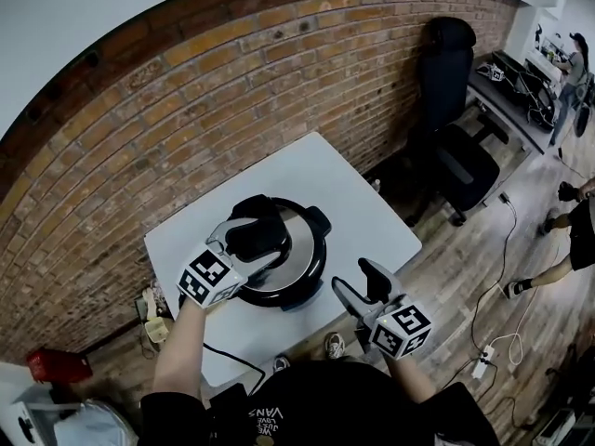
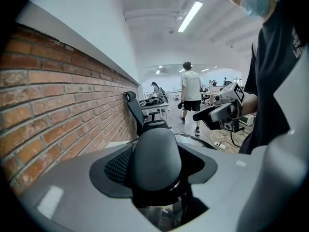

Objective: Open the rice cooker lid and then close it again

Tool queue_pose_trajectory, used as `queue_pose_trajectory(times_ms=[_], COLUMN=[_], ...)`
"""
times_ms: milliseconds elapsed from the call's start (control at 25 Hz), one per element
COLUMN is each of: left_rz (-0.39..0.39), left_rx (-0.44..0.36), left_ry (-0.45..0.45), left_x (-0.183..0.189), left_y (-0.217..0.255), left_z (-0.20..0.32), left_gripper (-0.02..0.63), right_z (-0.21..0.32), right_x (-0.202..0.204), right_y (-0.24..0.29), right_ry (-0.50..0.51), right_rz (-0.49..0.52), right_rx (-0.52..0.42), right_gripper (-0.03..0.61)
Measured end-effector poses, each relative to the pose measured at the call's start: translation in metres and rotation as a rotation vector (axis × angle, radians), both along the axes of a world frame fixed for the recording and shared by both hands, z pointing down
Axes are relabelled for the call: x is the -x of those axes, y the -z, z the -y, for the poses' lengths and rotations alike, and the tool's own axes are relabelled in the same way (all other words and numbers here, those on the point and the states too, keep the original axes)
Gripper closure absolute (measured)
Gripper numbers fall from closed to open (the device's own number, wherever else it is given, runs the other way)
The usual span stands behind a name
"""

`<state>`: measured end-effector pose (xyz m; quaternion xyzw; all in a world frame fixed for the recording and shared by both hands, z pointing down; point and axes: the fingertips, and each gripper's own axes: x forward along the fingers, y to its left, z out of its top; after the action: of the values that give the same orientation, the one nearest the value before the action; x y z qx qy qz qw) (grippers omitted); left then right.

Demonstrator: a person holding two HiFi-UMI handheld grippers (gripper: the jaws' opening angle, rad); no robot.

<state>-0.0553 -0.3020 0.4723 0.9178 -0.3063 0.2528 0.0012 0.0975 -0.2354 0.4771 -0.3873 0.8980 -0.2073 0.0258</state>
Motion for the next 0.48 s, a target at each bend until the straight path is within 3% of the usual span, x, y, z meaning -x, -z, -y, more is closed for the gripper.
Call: queue_pose_trajectory(times_ms=[320, 480], left_rz=[0.001, 0.001], left_rx=[0.004, 0.006], left_ry=[0.171, 0.197], left_x=[0.005, 0.006], left_y=[-0.002, -0.002], left_z=[0.004, 0.004], left_gripper=[0.331, 0.331], right_z=[0.014, 0.018], right_x=[0.017, 0.021], right_y=[0.003, 0.006], right_ry=[0.104, 0.131], right_rz=[0.004, 0.006], right_rx=[-0.010, -0.013], right_gripper=[0.285, 0.285])
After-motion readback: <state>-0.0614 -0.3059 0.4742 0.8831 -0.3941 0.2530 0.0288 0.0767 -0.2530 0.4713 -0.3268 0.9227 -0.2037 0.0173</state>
